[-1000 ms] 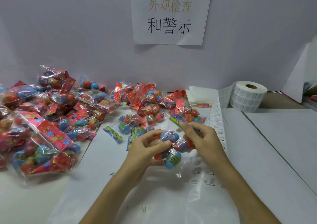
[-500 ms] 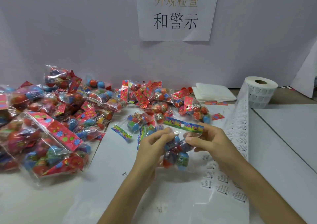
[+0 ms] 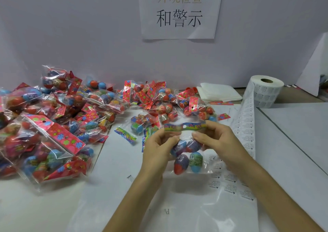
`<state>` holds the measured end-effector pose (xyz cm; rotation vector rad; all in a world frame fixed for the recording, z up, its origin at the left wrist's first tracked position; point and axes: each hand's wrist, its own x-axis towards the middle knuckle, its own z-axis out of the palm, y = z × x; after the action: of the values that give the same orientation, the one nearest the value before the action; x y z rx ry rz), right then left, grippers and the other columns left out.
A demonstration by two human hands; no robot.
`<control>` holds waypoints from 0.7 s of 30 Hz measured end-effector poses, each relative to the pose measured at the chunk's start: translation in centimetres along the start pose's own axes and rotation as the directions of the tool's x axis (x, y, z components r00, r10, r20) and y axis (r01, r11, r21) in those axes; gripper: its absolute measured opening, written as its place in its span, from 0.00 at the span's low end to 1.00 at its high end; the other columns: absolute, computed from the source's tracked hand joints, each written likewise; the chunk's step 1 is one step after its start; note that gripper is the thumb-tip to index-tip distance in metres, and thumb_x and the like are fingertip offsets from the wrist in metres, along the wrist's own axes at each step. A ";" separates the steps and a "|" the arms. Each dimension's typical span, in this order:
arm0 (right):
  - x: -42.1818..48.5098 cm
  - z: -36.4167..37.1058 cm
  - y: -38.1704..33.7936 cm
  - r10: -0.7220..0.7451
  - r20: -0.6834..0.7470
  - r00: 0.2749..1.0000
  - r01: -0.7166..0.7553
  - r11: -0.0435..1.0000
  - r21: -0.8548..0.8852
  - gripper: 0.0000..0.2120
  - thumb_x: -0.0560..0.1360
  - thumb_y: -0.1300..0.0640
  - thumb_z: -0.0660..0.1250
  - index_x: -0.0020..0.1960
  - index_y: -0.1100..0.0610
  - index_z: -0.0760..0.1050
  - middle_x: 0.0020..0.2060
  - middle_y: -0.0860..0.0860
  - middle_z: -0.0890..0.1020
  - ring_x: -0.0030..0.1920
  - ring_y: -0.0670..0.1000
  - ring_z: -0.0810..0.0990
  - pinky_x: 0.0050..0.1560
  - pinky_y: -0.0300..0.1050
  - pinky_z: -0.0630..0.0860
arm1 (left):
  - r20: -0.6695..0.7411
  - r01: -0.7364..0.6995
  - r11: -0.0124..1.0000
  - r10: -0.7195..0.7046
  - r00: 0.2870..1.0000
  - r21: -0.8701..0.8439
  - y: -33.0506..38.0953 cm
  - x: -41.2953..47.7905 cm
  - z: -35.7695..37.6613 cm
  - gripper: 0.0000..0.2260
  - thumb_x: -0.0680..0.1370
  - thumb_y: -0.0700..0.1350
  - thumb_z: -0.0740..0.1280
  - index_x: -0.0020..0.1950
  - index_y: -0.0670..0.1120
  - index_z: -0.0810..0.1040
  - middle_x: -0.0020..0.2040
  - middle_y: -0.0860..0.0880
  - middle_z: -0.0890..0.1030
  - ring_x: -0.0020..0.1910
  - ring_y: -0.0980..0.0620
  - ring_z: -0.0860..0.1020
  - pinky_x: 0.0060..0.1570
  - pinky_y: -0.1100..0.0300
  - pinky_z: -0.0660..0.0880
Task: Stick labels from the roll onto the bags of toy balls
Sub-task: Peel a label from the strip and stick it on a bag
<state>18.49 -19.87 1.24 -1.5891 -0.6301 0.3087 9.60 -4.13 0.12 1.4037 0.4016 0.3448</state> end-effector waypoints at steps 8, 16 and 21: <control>-0.5 1.0 -0.2 0.117 0.100 0.988 -0.115 0.993 -0.025 0.11 0.75 0.51 0.73 0.52 0.58 0.80 0.46 0.53 0.85 0.48 0.52 0.86 0.41 0.53 0.84 | -0.096 -0.085 0.992 0.076 0.993 -0.098 0.2 0.1 -0.5 0.09 0.78 0.38 0.73 0.58 0.44 0.83 0.47 0.49 0.88 0.46 0.49 0.86 0.42 0.58 0.84; -0.5 0.8 -0.7 0.025 -0.231 0.973 -0.028 1.000 -0.008 0.11 0.73 0.50 0.75 0.49 0.53 0.78 0.46 0.50 0.83 0.42 0.49 0.85 0.31 0.43 0.79 | -0.148 -0.329 0.933 0.349 0.925 0.146 -0.1 -0.1 -0.4 0.20 0.77 0.45 0.76 0.65 0.53 0.73 0.54 0.55 0.81 0.48 0.64 0.81 0.45 0.65 0.80; -0.6 0.7 -0.8 0.019 -0.194 0.981 -0.012 0.999 0.038 0.21 0.68 0.42 0.76 0.55 0.53 0.78 0.48 0.45 0.83 0.47 0.49 0.86 0.37 0.42 0.82 | 0.179 -0.284 0.939 0.251 0.951 0.192 -0.4 -0.6 0.5 0.27 0.73 0.58 0.75 0.70 0.58 0.73 0.61 0.59 0.80 0.58 0.63 0.80 0.54 0.67 0.78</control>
<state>17.46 -19.56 1.81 -1.5669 -0.4587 0.1728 9.30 -4.92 -0.15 1.6915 0.1224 0.4225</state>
